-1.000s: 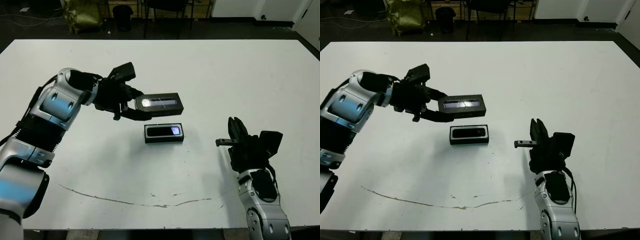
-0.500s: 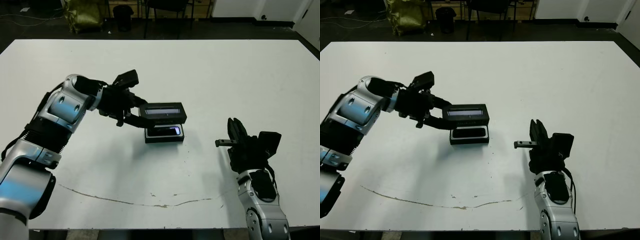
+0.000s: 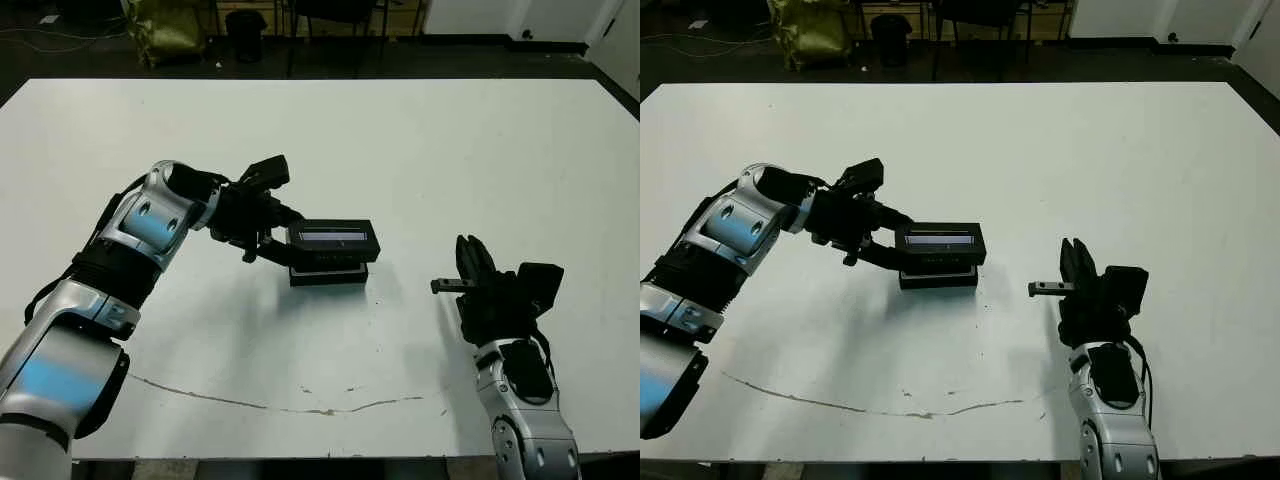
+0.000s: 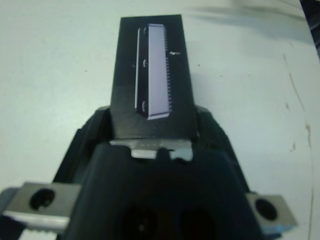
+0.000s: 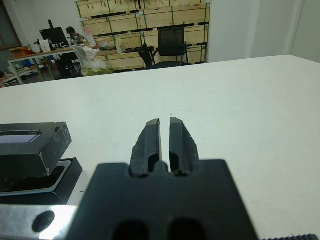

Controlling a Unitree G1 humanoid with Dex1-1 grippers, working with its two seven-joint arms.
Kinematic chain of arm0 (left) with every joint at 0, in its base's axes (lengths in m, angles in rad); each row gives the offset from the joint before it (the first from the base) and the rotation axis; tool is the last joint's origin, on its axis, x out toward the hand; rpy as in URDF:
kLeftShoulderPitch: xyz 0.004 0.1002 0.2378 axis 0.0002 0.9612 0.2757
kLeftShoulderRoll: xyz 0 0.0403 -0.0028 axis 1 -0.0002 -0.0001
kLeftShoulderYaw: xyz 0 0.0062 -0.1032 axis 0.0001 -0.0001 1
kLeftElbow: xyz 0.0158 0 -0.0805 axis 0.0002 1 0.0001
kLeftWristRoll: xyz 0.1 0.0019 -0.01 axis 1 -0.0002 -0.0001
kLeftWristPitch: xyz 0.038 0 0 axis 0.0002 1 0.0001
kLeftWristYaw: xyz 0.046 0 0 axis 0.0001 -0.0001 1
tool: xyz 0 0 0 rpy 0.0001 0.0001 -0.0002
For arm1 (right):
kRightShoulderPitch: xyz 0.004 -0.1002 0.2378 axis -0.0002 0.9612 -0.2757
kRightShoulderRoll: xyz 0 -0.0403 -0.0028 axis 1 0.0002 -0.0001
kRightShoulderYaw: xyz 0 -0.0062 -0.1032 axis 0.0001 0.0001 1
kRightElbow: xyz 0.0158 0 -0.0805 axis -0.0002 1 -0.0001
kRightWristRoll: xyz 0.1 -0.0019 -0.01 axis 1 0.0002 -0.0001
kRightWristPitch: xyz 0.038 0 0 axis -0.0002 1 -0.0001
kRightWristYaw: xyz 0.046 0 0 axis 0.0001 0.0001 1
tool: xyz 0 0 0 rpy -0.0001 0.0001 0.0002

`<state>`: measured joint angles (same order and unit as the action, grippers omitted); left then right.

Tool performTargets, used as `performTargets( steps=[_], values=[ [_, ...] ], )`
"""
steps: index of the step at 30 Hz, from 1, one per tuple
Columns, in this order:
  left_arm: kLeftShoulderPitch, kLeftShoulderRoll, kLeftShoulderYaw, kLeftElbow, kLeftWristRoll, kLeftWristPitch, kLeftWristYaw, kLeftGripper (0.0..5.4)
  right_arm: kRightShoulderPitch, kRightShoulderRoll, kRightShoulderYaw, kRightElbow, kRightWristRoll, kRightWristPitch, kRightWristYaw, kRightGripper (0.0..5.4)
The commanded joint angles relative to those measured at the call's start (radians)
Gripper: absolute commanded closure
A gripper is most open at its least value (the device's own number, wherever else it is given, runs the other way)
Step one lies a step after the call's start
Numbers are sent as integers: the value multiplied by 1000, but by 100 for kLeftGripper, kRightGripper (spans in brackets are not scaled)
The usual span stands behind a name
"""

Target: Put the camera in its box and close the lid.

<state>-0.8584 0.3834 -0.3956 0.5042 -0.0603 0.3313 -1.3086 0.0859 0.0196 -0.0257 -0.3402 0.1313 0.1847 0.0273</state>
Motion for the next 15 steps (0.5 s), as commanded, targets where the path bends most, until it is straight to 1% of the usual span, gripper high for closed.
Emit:
performTargets(
  steps=[1,6,9,15],
  values=[
    [7,7,-22,-16,40,6,17,290,12,-3,-3,6,-6,13,-8,540],
    [7,7,-27,-29,60,-3,18,290,13,-1,-5,4,0,18,-7,540],
    [6,7,-31,-39,73,5,19,290,14,-1,-6,12,2,2,-1,540],
    [5,5,-37,-39,84,2,14,290,17,1,-6,7,4,9,-3,540]
  ],
)
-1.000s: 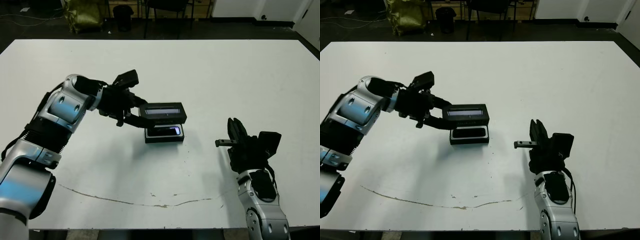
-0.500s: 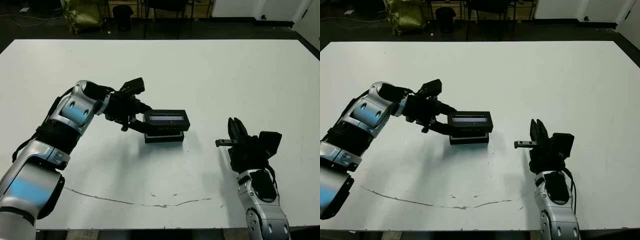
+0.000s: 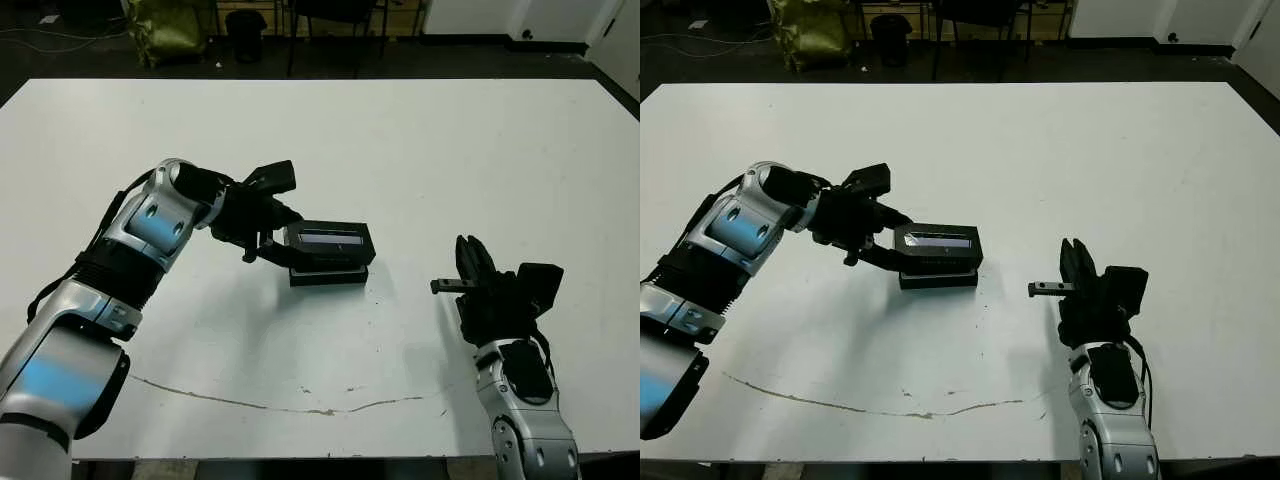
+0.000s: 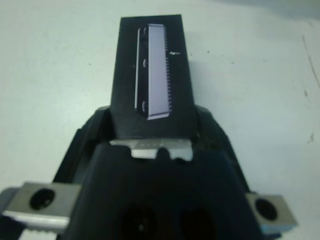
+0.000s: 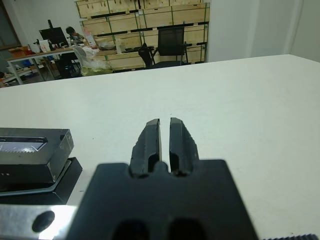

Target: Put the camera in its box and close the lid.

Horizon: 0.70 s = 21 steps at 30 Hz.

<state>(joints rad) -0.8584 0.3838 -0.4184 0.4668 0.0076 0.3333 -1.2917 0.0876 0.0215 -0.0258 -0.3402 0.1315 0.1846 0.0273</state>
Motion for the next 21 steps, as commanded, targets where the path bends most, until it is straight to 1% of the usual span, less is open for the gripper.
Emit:
performTargets(
  steps=[1,6,12,15,17,21],
  values=[
    [5,4,-14,-2,16,5,-4,290,15,-1,-6,7,3,9,-4,540],
    [2,-1,-18,4,14,27,-16,290,15,-1,-6,20,2,-15,2,540],
    [4,-4,-35,-2,25,23,-19,290,14,-1,-4,11,3,9,-5,540],
    [7,-6,-41,-2,27,17,-18,290,15,2,-4,10,5,10,-7,540],
    [7,-5,-47,-2,32,12,-16,290,15,1,-5,17,5,-3,-2,540],
    [7,-12,-49,9,28,17,-23,290,17,1,-6,11,5,9,-5,540]
  ],
)
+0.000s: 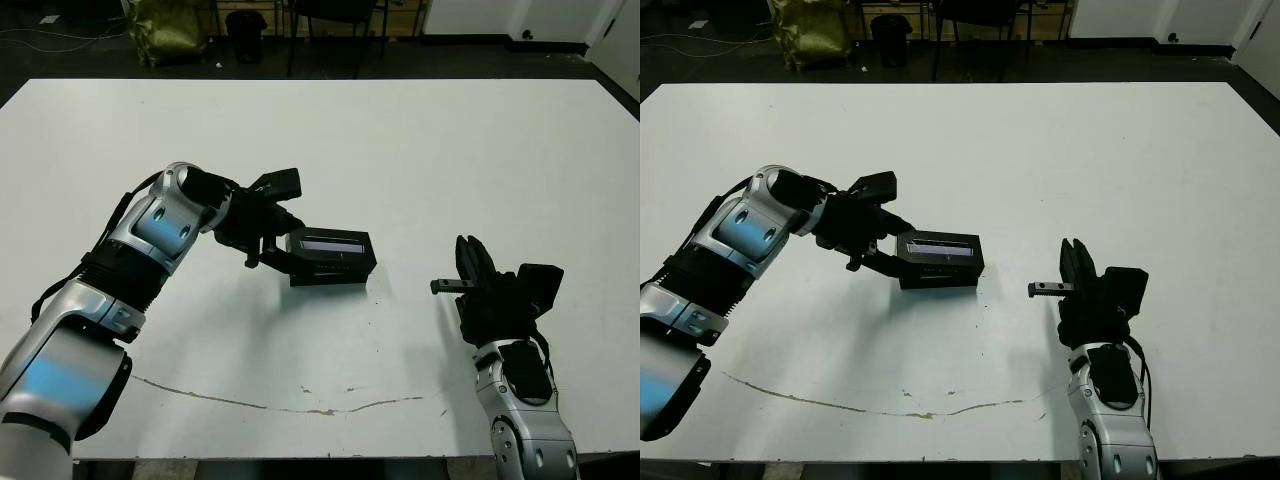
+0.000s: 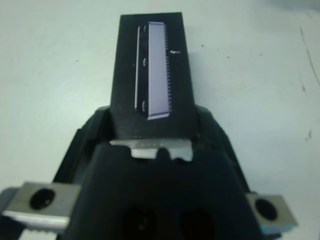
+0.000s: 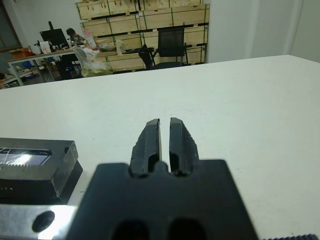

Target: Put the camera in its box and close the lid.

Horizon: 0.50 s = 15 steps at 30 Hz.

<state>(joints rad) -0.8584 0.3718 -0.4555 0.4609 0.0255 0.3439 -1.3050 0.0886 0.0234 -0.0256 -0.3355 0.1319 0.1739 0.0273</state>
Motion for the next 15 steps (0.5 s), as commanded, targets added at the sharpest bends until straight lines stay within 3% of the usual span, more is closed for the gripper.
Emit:
performTargets(
  steps=[1,15],
  values=[
    [8,-1,-13,16,10,5,-11,290,16,-3,-5,8,2,16,-5,540],
    [2,-14,-32,35,44,-4,4,290,20,-3,-7,13,10,6,4,540]
  ],
)
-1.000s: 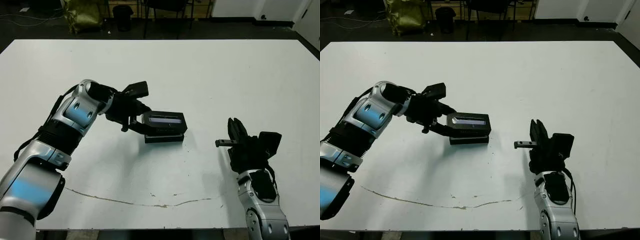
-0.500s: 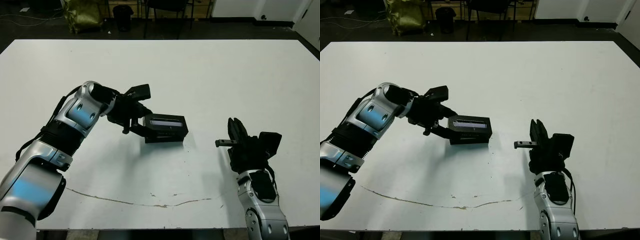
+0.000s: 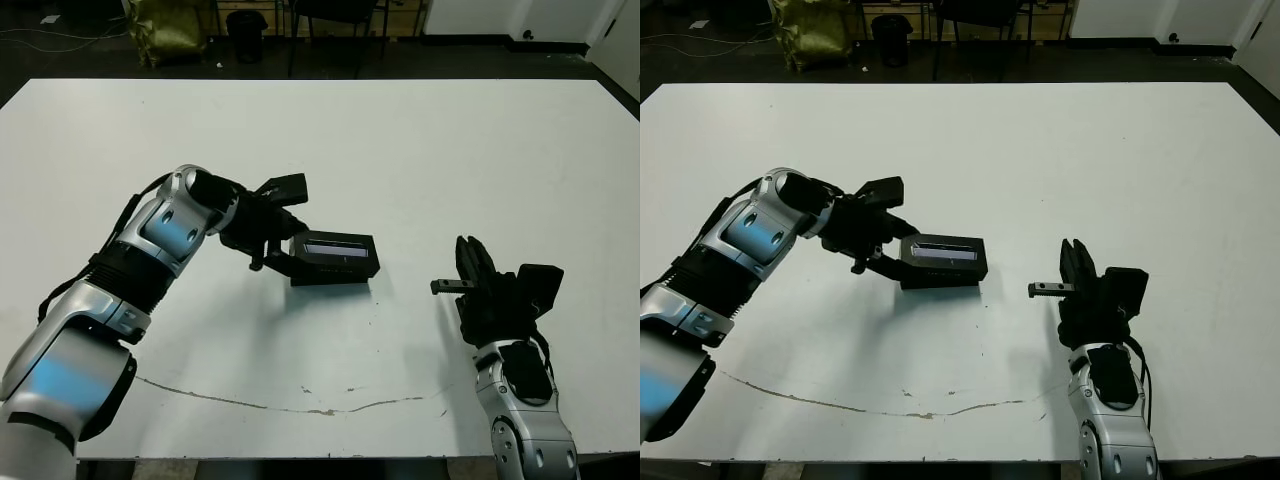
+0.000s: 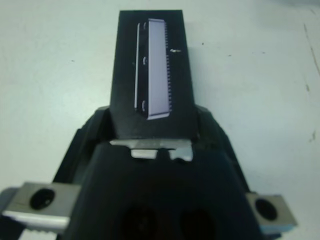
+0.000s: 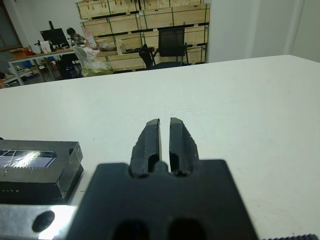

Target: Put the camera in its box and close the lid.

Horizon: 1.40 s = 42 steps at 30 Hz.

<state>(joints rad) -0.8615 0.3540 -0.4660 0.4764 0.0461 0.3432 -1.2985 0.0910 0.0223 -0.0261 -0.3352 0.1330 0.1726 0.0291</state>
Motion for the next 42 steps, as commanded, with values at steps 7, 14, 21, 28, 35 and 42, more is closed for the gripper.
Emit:
performTargets(
  steps=[7,14,21,28,35,42],
  values=[
    [-1,9,-16,52,30,-29,-11,290,17,-3,-7,13,18,11,5,540],
    [-12,11,-23,82,48,-47,-7,290,20,-1,-3,16,10,0,7,540],
    [-21,2,-21,86,48,-40,-7,290,25,2,0,11,9,6,3,540],
    [-31,-13,-3,82,24,5,-13,290,28,6,4,5,6,20,-6,540],
    [-25,-16,22,54,-1,39,-6,290,23,0,6,11,1,12,-4,540],
    [-28,-8,17,60,4,54,-13,290,22,2,5,7,9,16,-3,540]
  ],
)
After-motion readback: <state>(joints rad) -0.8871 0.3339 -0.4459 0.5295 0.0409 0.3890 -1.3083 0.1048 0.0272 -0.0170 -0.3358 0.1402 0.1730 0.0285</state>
